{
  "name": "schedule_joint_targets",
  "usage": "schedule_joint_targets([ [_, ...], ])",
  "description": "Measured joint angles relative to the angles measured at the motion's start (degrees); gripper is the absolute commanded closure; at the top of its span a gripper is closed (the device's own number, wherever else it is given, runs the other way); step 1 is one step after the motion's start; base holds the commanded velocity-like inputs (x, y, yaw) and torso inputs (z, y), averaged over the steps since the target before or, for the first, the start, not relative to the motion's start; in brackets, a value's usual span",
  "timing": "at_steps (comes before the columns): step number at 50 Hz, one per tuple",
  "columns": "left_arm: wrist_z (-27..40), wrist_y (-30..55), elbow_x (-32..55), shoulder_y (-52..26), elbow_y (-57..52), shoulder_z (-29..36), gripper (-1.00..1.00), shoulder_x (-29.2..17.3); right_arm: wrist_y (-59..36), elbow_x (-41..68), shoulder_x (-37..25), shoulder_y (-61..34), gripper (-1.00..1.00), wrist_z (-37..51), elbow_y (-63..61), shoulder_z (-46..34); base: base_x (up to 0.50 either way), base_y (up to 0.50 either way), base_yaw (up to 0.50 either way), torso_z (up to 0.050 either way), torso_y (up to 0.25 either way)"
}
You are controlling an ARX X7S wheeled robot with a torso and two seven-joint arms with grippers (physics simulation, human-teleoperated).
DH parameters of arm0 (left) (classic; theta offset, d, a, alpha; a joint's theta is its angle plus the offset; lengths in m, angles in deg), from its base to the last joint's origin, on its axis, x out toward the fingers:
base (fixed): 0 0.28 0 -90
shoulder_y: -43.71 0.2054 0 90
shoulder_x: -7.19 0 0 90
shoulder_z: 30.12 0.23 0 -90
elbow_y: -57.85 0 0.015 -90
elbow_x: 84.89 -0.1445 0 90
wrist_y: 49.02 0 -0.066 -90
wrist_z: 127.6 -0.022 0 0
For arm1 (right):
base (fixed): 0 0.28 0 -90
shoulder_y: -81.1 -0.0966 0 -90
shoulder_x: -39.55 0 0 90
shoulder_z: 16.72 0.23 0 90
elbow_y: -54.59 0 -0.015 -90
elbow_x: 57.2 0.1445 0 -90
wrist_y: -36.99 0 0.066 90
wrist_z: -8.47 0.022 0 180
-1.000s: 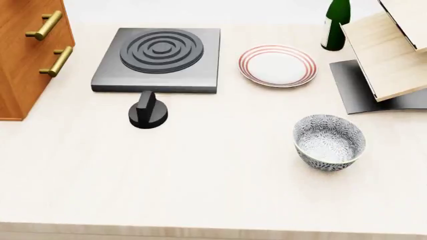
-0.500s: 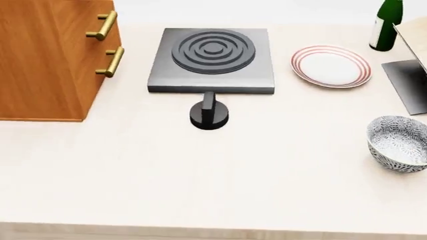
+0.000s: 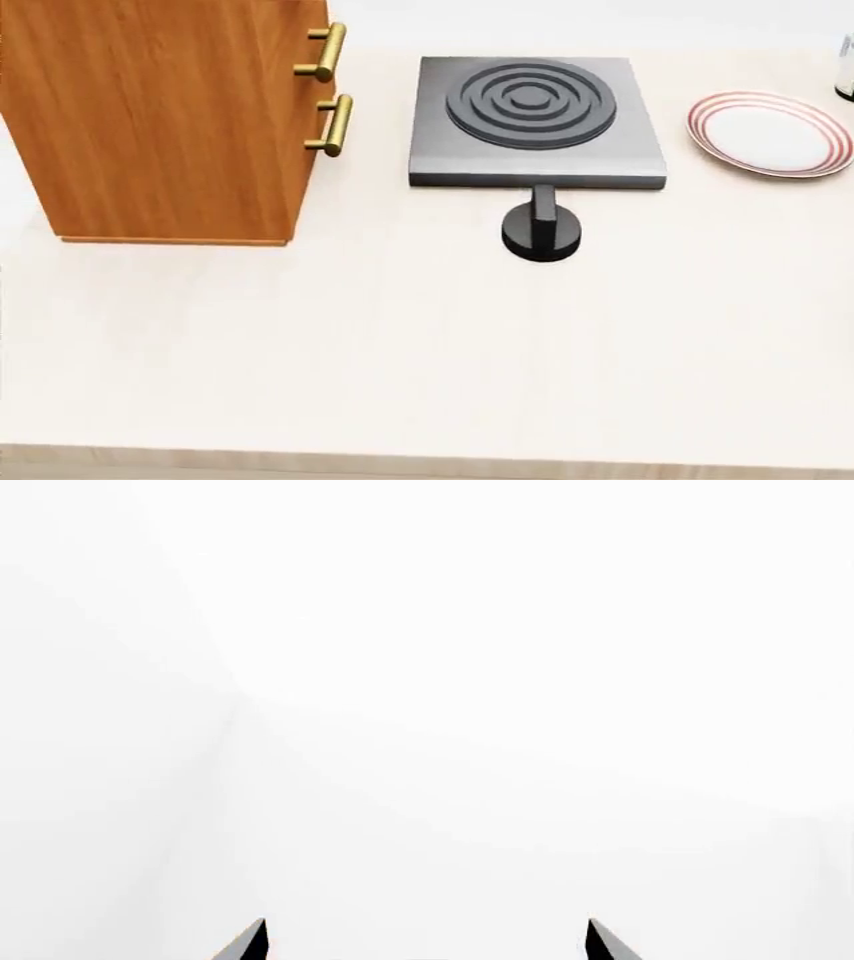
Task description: Put the bowl on the stove.
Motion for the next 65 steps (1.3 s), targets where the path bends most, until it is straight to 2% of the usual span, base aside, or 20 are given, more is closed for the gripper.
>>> schedule_joint_targets([
  [15, -0.16, -0.2, -0.31, 0.16, 0.12, 0.45, -1.0, -0.04, 0.76, -0.73, 0.38, 0.79, -1.0, -0.39, 0.11, -0.59, 0.0, 0.01, 0.0, 0.0, 0.0],
  [24, -0.3, -0.36, -0.36, 0.27, 0.13, 0.67, -1.0, -0.07, 1.97, -2.07, 0.62, 1.57, -1.0, -1.29, -0.12, -1.29, 0.0, 0.38, 0.0, 0.0, 0.0],
  [44, -0.21, -0.65, -0.21, 0.59, 0.0, 0.5, -1.0, -0.39, 1.72, -1.45, 0.81, 1.82, -1.0, -0.48, 0.59, -1.36, 0.0, 0.0, 0.0, 0.0, 0.0],
  [65, -0.17, -1.0, -0.44, 0.78, 0.08, 0.63, -1.0, -0.54, 1.77, 0.2, 1.13, 1.76, -1.0, -0.35, 1.37, -0.73, 0.45, 0.0, 0.0, 0.0, 0.0],
])
